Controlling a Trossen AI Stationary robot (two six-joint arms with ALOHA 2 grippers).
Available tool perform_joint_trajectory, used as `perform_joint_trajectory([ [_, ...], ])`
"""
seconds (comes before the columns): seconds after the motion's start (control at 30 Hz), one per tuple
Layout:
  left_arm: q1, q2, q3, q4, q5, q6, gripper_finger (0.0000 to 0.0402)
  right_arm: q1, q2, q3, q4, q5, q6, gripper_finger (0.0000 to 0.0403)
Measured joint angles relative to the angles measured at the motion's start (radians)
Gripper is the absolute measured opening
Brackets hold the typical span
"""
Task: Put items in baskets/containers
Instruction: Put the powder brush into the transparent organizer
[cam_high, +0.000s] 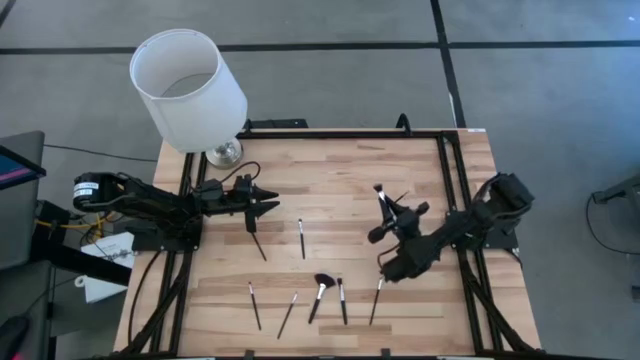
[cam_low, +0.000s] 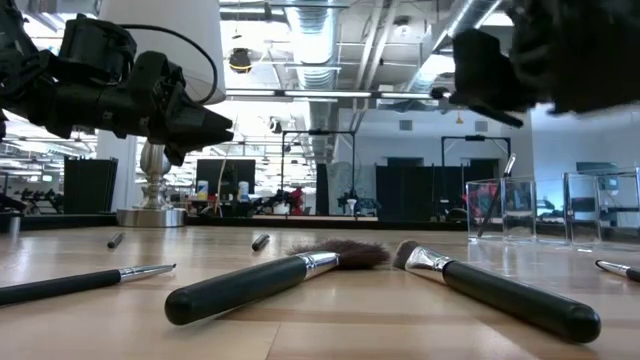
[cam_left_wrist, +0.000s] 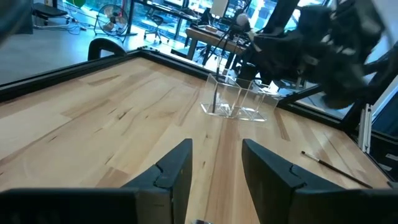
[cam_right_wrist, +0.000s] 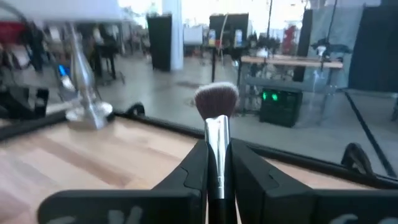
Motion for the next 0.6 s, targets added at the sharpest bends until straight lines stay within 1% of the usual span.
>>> perform_joint_trajectory([
  [0.07,0.0,0.0,0.0,0.004,0.0,0.0,0.0136,-0.002,0.001,-0.047,0.027,0.009,0.087,0.0048],
  [0.1,0.0,0.0,0.0,0.009,0.0,-0.002,0.0136,-0.001,0.001,-0.066,0.054,0.01,0.1,0.0049],
  [0.17,0.0,0.0,0.006,0.019,0.003,-0.038,0.0136,0.011,0.0,-0.096,0.102,0.01,0.092,0.0049],
  [0.27,-0.008,0.0,0.053,0.031,0.033,-0.091,0.0136,0.033,-0.001,-0.1,0.134,0.013,0.038,0.0041],
  [0.33,-0.036,0.0,0.096,0.031,0.061,-0.09,0.0136,0.046,-0.001,-0.089,0.133,0.013,0.032,0.0038],
  [0.4,-0.081,0.001,0.139,0.03,0.064,-0.068,0.0136,0.05,-0.001,-0.069,0.135,0.014,0.028,0.004],
  [0.5,-0.151,0.034,0.207,0.031,0.044,-0.044,0.0136,0.048,-0.001,-0.036,0.157,0.014,-0.052,0.005],
  [0.6,-0.21,0.112,0.275,0.03,-0.013,-0.044,0.0136,0.039,-0.001,0.002,0.192,0.014,-0.182,0.0052],
])
